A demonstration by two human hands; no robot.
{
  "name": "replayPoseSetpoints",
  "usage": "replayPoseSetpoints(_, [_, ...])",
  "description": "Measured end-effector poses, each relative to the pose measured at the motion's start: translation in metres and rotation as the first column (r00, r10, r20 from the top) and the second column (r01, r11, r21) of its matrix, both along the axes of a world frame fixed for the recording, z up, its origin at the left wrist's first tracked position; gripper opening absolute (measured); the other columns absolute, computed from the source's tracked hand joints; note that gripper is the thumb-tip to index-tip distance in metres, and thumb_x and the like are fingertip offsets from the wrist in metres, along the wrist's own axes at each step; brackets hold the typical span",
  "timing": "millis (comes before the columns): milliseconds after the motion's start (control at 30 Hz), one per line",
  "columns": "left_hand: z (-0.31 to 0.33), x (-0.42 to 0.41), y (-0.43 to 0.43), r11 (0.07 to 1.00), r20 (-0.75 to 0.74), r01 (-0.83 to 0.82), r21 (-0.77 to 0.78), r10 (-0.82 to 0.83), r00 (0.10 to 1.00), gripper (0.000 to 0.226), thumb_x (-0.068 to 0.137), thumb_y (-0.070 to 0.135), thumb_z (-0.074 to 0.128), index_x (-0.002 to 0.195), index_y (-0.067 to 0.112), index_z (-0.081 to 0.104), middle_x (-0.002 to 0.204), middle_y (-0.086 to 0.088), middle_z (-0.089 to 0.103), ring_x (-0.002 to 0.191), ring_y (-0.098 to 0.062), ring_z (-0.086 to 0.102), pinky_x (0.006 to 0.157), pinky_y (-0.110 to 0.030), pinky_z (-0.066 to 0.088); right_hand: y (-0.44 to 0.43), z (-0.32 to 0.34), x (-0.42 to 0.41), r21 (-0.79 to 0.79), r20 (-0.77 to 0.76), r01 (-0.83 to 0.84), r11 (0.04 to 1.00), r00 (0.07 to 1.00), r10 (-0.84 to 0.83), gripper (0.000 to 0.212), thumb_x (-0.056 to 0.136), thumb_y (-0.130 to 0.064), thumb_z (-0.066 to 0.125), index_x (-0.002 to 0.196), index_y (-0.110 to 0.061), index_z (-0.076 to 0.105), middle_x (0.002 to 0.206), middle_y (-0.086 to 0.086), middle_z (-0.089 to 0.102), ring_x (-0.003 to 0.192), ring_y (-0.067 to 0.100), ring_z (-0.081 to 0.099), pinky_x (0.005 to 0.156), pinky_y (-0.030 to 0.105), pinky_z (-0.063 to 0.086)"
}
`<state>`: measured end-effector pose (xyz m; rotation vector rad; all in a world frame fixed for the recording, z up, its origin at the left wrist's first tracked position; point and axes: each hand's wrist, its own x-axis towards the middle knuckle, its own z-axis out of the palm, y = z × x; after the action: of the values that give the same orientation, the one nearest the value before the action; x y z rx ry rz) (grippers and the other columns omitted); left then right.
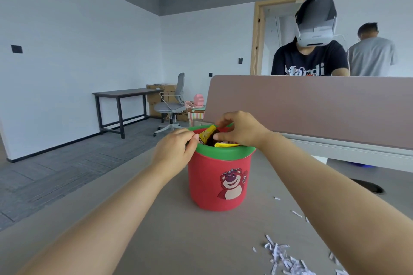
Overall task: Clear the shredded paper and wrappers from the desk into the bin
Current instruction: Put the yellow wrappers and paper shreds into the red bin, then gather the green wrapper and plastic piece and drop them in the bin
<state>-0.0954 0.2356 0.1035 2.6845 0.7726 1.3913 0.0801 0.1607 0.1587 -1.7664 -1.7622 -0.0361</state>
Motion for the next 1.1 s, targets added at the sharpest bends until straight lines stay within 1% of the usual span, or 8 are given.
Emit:
replayPoseSetpoints(267, [0.000, 0.010, -0.045, 0.946, 0.129, 0.103, 0.307, -0.148, 0.981, 0.020, 0.082, 0.019, 0.045, 0.081, 0.011, 0.064, 0.087, -0.004, 0.066, 0.082, -0.016, 0.060, 0.068, -0.032, 0.048, -0.050, -0.015, 0.008, 0.321, -0.022, 0.031, 0.947, 0.999, -0.025, 0.011, 0.084, -0.010, 0.058, 0.082, -0.008, 0.068, 0.079, 0.005, 0.071, 0.060, -0.006, 0.055, 0.061, 0.000, 0.038])
replayPoseSetpoints(400, [-0.019, 0.039, -0.094, 0.858, 0.008, 0.293, 0.423, -0.327, 0.945, 0.012, 0.079, 0.015, 0.050, 0.079, 0.013, 0.063, 0.079, -0.004, 0.064, 0.074, -0.020, 0.059, 0.067, -0.034, 0.046, -0.105, -0.039, 0.030, 0.301, -0.018, 0.074, 0.951, 0.997, -0.072, 0.009, 0.083, -0.010, 0.060, 0.080, -0.010, 0.068, 0.071, 0.002, 0.067, 0.060, 0.000, 0.056, 0.060, 0.006, 0.039])
replayPoseSetpoints(533, [-0.066, 0.080, -0.134, 0.883, -0.420, 0.469, 0.008, -0.423, 0.803, 0.046, 0.080, 0.047, 0.042, 0.115, 0.019, 0.054, 0.120, -0.005, 0.055, 0.113, -0.022, 0.051, 0.092, -0.034, 0.047, -0.178, -0.079, 0.066, 0.131, -0.009, 0.192, 0.973, 0.981, -0.192, 0.007, 0.082, -0.012, 0.060, 0.083, -0.012, 0.068, 0.077, 0.003, 0.069, 0.064, 0.020, 0.058, 0.061, 0.012, 0.043])
replayPoseSetpoints(600, [-0.094, 0.091, -0.147, 0.900, -0.673, 0.338, -0.275, -0.431, 0.602, 0.076, 0.079, 0.066, 0.039, 0.141, 0.023, 0.025, 0.152, -0.004, 0.020, 0.142, -0.023, 0.016, 0.116, -0.036, 0.020, -0.222, -0.103, 0.087, 0.009, -0.008, 0.282, 0.959, 0.959, -0.282, 0.009, 0.082, -0.015, 0.060, 0.087, -0.017, 0.068, 0.084, 0.003, 0.071, 0.071, 0.019, 0.061, 0.064, 0.009, 0.043])
replayPoseSetpoints(700, [-0.120, 0.097, -0.154, 0.917, -0.825, 0.199, -0.346, -0.398, 0.401, 0.107, 0.056, 0.091, 0.014, 0.144, 0.033, -0.005, 0.157, 0.004, -0.016, 0.144, -0.022, -0.017, 0.118, -0.049, -0.001, -0.291, -0.135, 0.116, -0.130, 0.001, 0.445, 0.886, 0.894, -0.448, 0.012, 0.082, -0.022, 0.062, 0.093, -0.021, 0.066, 0.090, 0.001, 0.072, 0.083, 0.015, 0.065, 0.075, 0.019, 0.046])
replayPoseSetpoints(767, [-0.121, 0.107, -0.159, 0.912, -0.826, 0.193, -0.361, -0.409, 0.388, 0.118, 0.041, 0.094, -0.001, 0.143, 0.036, -0.010, 0.156, 0.005, -0.018, 0.143, -0.019, -0.018, 0.117, -0.051, -0.003, -0.330, -0.149, 0.130, -0.171, 0.007, 0.532, 0.829, 0.842, -0.539, 0.014, 0.083, -0.021, 0.061, 0.097, -0.020, 0.066, 0.097, 0.002, 0.072, 0.091, 0.020, 0.066, 0.082, 0.027, 0.047])
replayPoseSetpoints(967, [-0.125, 0.175, -0.205, 0.884, -0.761, 0.260, -0.387, -0.466, 0.452, 0.087, 0.082, 0.069, 0.032, 0.142, 0.030, -0.017, 0.153, 0.005, -0.027, 0.140, -0.023, -0.029, 0.118, -0.052, 0.000, -0.394, -0.154, 0.141, -0.132, 0.108, 0.707, 0.695, 0.707, -0.699, 0.029, 0.085, -0.027, 0.057, 0.114, -0.020, 0.058, 0.115, 0.012, 0.064, 0.113, 0.032, 0.050, 0.095, 0.043, 0.043])
replayPoseSetpoints(1100, [-0.120, 0.214, -0.217, 0.894, -0.762, 0.190, -0.405, -0.445, 0.470, 0.096, 0.075, 0.076, 0.034, 0.141, 0.032, -0.019, 0.153, 0.004, -0.028, 0.138, -0.031, -0.031, 0.115, -0.058, -0.004, -0.435, -0.149, 0.149, -0.181, 0.132, 0.804, 0.566, 0.590, -0.796, 0.061, 0.075, -0.063, 0.048, 0.124, -0.027, 0.047, 0.131, 0.006, 0.054, 0.124, 0.030, 0.042, 0.103, 0.046, 0.038])
